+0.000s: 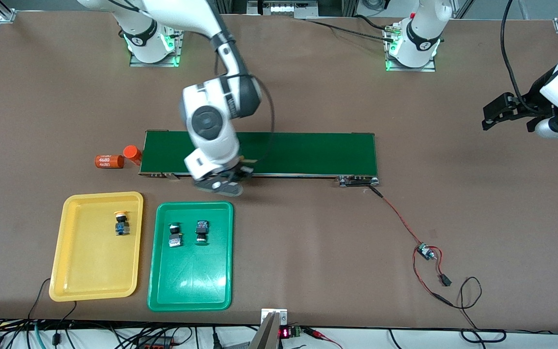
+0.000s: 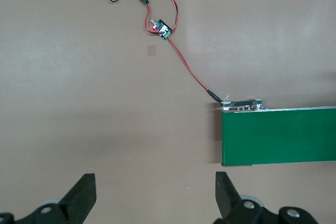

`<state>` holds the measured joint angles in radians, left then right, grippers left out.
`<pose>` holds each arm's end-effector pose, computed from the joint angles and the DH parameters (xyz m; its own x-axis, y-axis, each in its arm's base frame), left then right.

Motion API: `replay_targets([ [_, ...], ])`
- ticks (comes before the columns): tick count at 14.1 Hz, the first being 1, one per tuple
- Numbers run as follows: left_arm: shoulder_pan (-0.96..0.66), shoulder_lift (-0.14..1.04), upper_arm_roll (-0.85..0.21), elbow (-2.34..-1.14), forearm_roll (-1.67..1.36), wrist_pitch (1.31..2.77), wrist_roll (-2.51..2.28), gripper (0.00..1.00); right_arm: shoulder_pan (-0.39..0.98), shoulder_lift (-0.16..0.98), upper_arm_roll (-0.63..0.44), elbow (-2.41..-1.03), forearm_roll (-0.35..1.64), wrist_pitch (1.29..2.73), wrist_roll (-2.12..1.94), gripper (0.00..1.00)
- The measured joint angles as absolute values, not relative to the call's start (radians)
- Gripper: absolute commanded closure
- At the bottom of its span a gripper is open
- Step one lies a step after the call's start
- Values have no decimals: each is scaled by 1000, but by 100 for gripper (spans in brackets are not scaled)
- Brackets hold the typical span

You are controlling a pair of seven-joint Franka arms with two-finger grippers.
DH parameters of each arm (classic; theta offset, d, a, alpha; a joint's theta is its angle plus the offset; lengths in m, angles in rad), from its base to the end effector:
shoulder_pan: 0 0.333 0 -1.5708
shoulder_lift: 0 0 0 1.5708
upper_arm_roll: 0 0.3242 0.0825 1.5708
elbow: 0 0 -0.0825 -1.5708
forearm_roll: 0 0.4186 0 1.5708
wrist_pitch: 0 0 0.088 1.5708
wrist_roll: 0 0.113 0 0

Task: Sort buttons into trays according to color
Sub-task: 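Carry the yellow-cap button over the yellow tray with the right gripper, then lower the yellow-cap button into the yellow tray and open the right gripper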

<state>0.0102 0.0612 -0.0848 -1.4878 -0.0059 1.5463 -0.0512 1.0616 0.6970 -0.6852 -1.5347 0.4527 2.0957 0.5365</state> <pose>0.6049 -0.0442 0.6300 0.9997 -0.0234 -0.0030 -0.0234 -0.9997 0.0109 0.6404 0.3636 0.2993 0.9653 -0.2576 0.0428 -0.2579 -0.9662 0.0005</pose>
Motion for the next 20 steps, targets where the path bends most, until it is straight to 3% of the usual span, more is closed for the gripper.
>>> replay_targets([
  [7, 10, 61, -85, -1488, -6, 1546, -51, 0, 778, 718, -691, -1485, 453, 2096, 304, 100],
  [14, 10, 61, -85, -1488, -6, 1546, -51, 0, 602, 765, -690, -1482, 452, 2101, -89, 100],
  [20, 10, 61, -85, -1488, -6, 1546, -51, 0, 524, 843, -687, -1480, 453, 2196, -232, 100],
])
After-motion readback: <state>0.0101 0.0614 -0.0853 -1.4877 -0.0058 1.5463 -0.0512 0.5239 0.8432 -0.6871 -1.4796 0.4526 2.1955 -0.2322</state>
